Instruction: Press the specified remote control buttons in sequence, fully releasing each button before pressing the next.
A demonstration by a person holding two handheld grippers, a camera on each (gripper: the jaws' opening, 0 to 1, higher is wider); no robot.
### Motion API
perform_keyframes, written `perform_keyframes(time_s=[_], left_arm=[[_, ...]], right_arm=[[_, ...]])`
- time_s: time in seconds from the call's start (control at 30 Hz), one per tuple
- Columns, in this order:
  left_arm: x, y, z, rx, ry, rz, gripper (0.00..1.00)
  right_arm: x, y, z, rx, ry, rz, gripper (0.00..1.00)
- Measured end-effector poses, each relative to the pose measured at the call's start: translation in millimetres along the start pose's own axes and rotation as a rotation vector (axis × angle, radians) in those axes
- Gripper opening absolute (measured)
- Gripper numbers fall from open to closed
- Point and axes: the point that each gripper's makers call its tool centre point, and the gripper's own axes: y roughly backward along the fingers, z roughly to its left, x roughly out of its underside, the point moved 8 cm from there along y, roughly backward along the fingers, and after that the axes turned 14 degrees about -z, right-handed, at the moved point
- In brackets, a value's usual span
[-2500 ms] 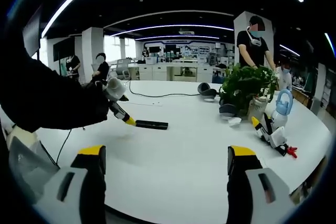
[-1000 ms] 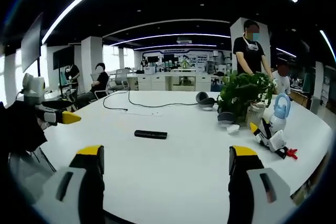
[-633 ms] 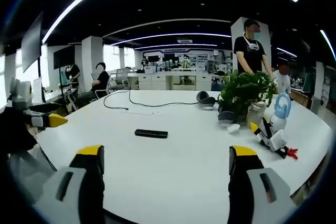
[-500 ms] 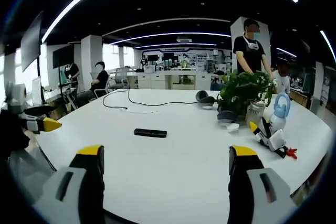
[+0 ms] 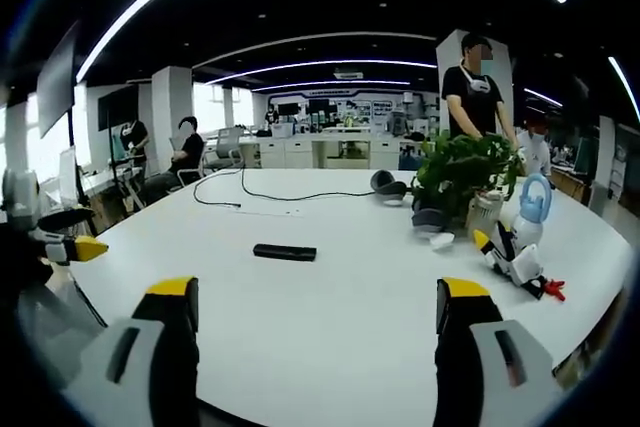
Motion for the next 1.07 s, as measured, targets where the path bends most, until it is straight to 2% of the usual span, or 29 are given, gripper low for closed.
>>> perform_keyframes(time_s=[0.13, 0.27, 0.5, 0.63, 0.87, 1.07], left_arm=[[2.6, 0, 1.3, -0.015, 0.018, 0.031, 1.0], [-0.8, 1, -5.4, -0.008, 0.023, 0.048, 1.0], [-5.3, 1, -11.1, 0.008, -0.001, 0.045, 1.0], [-3.4, 2, -8.0, -0.004, -0.016, 0.045, 1.0], [-6.8, 3, -6.2, -0.023, 0.005, 0.025, 1.0], [-3.9, 3, -4.6, -0.027, 0.008, 0.038, 1.0]], right_arm=[[0.2, 0, 3, -0.011, 0.013, 0.003, 1.0], [0.6, 0, 3, -0.017, 0.014, 0.008, 1.0], [1.6, -1, 7, -0.038, 0.024, 0.019, 1.0], [1.4, -1, 7, -0.041, 0.024, 0.017, 1.0], [1.0, -1, 5, -0.035, 0.014, 0.011, 1.0], [0.7, 0, 6, -0.038, 0.01, 0.009, 1.0]])
